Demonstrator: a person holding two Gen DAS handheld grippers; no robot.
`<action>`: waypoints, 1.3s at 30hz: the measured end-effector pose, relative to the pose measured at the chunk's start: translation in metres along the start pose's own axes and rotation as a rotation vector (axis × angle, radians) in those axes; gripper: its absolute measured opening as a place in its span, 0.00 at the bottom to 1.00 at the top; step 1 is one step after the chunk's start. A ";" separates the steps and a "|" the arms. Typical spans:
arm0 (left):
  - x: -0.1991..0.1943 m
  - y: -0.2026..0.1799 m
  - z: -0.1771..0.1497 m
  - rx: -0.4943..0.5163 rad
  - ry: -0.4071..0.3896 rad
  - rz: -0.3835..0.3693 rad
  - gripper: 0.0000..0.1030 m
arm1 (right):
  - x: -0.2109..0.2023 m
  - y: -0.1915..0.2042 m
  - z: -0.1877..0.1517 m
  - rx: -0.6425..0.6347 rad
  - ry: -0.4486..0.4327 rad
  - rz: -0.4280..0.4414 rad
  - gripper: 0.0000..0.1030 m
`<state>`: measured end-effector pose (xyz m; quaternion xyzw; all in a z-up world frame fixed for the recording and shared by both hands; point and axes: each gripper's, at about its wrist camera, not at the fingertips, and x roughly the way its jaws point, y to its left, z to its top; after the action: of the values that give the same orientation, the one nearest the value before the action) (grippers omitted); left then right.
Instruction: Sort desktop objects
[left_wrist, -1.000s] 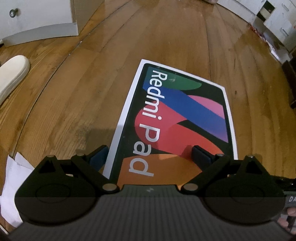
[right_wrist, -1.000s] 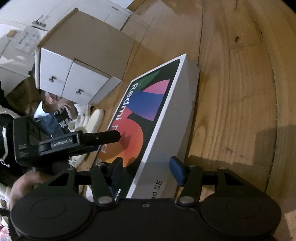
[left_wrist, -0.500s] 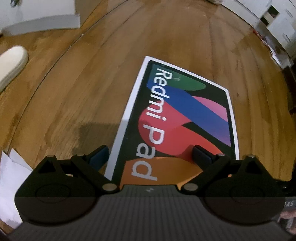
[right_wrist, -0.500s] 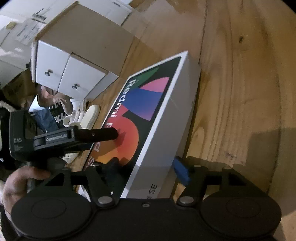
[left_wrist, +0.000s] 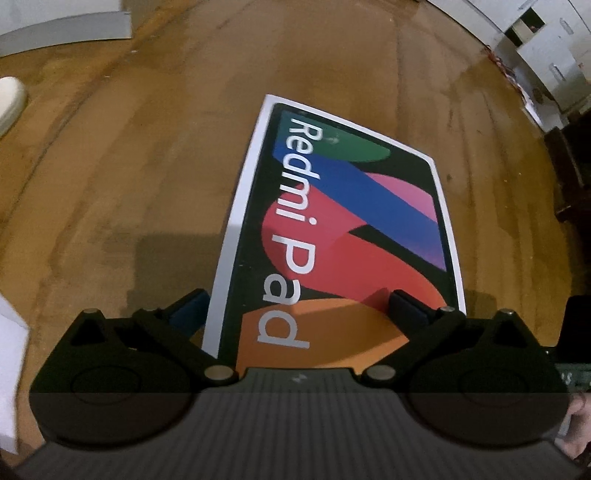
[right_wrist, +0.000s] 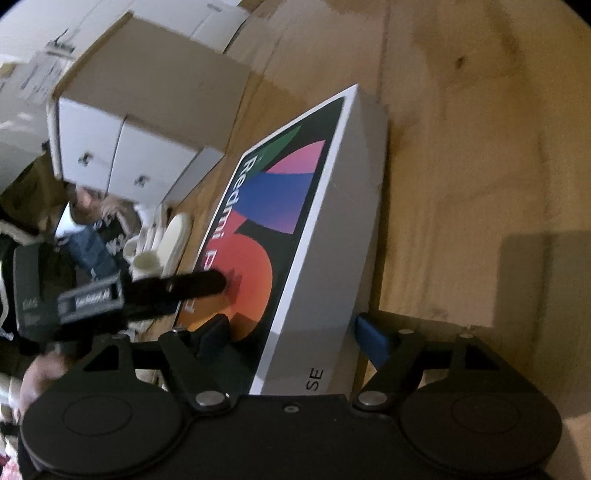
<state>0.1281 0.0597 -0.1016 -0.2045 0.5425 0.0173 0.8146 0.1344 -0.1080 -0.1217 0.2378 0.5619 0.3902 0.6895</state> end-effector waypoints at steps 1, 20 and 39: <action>0.003 -0.007 0.002 0.004 0.003 -0.014 1.00 | -0.005 -0.004 0.003 0.014 -0.019 -0.015 0.78; -0.003 -0.057 -0.018 0.157 0.003 -0.121 0.99 | -0.073 0.016 -0.023 -0.051 -0.253 -0.241 0.74; 0.012 -0.035 0.000 0.058 -0.015 -0.221 0.97 | -0.064 -0.041 0.005 0.150 -0.195 -0.145 0.75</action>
<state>0.1415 0.0251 -0.1010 -0.2393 0.5109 -0.0868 0.8211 0.1461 -0.1825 -0.1143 0.2842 0.5357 0.2712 0.7475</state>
